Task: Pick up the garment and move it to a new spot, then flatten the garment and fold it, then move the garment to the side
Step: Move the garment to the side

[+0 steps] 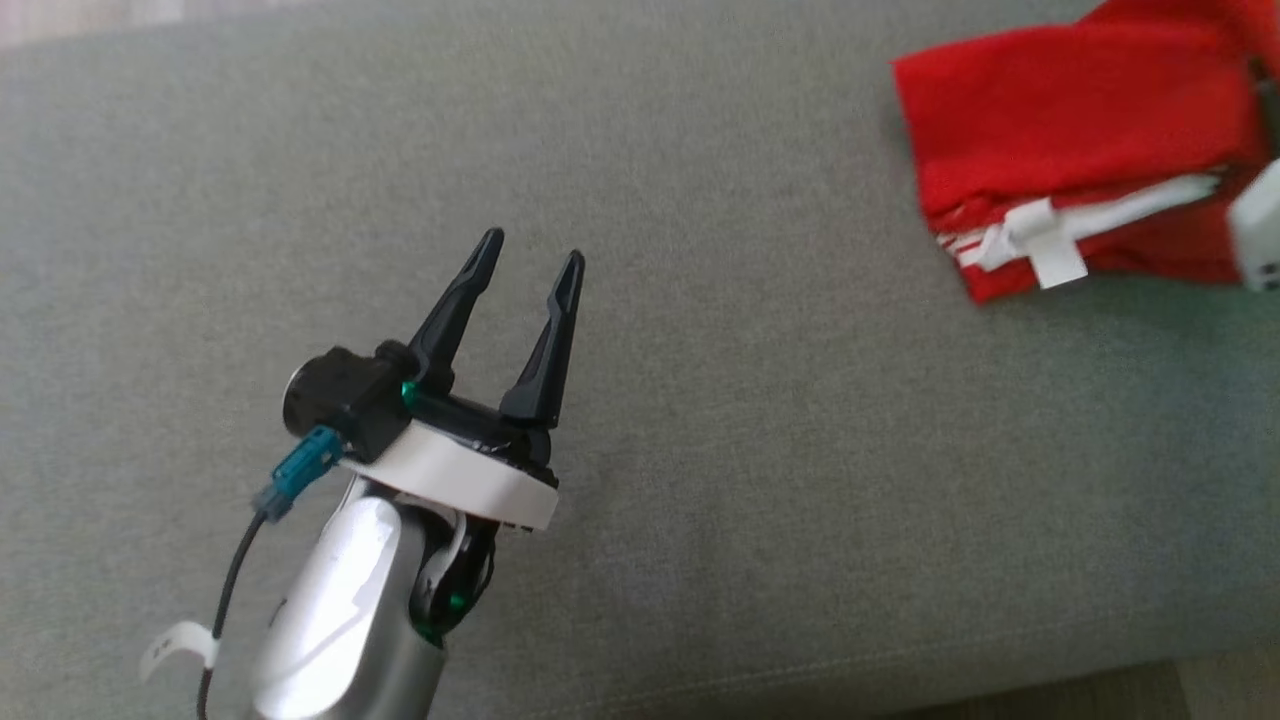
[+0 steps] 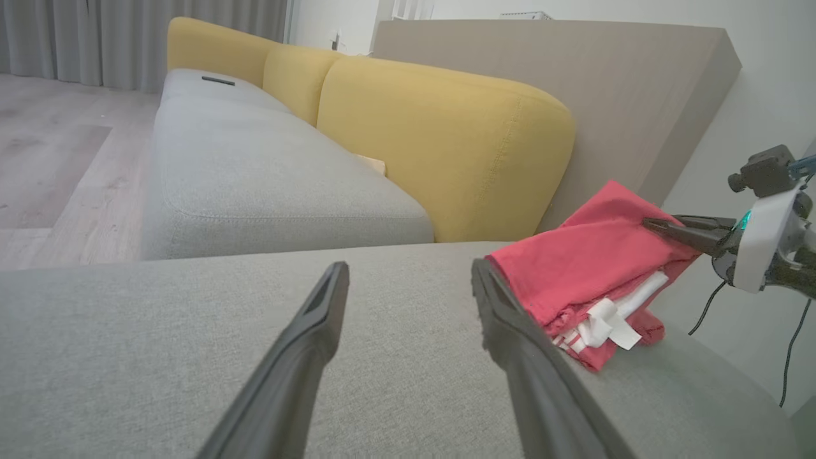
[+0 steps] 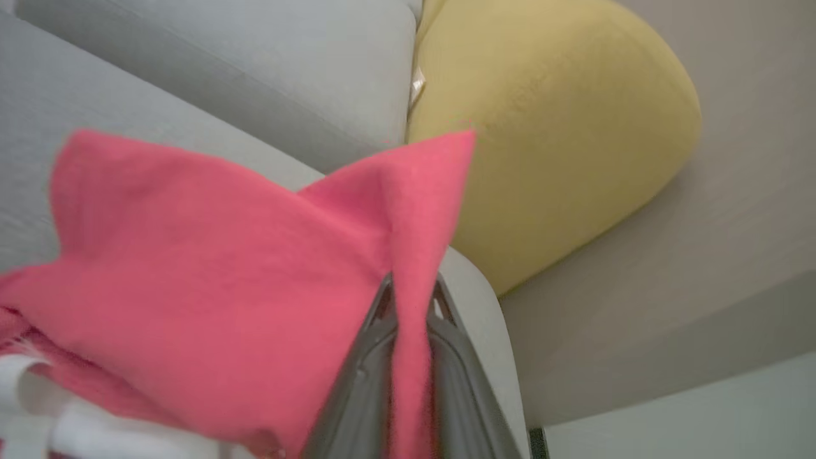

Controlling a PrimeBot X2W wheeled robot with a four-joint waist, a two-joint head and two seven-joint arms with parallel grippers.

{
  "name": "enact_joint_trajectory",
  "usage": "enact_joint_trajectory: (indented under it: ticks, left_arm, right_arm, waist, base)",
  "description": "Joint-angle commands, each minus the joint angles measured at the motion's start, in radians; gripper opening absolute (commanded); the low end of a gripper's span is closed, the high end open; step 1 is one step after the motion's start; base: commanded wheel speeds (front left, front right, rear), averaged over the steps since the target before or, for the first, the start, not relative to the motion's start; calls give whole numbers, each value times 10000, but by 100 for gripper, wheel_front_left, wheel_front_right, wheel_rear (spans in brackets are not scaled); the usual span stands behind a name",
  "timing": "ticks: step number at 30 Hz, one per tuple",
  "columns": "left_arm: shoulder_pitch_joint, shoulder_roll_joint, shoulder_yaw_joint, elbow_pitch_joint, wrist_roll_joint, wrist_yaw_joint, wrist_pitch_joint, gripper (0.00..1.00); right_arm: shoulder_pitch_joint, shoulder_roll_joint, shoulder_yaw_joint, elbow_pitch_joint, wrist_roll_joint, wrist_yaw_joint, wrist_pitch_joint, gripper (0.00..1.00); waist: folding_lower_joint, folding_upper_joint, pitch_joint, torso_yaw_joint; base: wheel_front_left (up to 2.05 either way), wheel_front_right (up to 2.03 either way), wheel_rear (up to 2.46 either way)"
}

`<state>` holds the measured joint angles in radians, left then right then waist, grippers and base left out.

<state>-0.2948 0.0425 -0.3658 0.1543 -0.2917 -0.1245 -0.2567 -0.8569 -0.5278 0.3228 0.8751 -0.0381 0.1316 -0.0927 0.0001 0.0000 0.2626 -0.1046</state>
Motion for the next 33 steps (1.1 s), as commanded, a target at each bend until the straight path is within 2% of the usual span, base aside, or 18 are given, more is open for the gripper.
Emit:
enact_joint_trajectory:
  ticks: [1, 7, 17, 18, 19, 28, 31, 33]
  left_arm:
    - [-411, 99, 288, -326, 70, -61, -51, 100]
    - [-744, 168, 244, -350, 71, -61, -51, 100]
    - [-1083, 249, 183, -380, 35, -61, -51, 100]
    - [-1109, 251, 182, -383, 33, -61, -51, 100]
    - [-1129, 252, 185, -380, 30, -61, -51, 100]
    - [-1114, 232, 350, -290, -39, -61, -51, 100]
    - [-966, 212, 443, -280, -56, -61, -51, 100]
    - [-727, 187, 582, -283, -89, -61, -51, 100]
  right_arm:
    - [-225, -315, -43, -222, 20, -9, 38, 0]
    - [-329, -802, -785, 35, -78, -9, 359, 0]
    - [-170, -784, -2302, 26, -676, -9, 835, 0]
    - [-135, -738, -2460, -46, -727, -9, 829, 40]
    - [-93, -670, -2639, -107, -759, -9, 843, 100]
    - [284, -7, -3335, -938, -1010, -9, 1014, 100]
    - [453, 414, -3360, -1421, -920, -9, 897, 100]
    - [671, 993, -3286, -1955, -493, -9, 720, 100]
  waist:
    - [-1, 0, 347, -100]
    - [-1, 0, 948, -30]
    - [-1, 0, 1573, 115]
    - [-1, 0, 1604, 128]
    - [-1, 0, 1618, 139]
    - [-1, 0, 1200, 253]
    - [-1, 0, 724, 293]
    - [-1, 0, 138, 342]
  base:
    - [0, 0, 0]
    - [0, 0, 0]
    - [0, 0, 0]
    - [0, 0, 0]
    - [0, 0, 0]
    - [0, 0, 0]
    - [0, 0, 0]
    - [0, 0, 0]
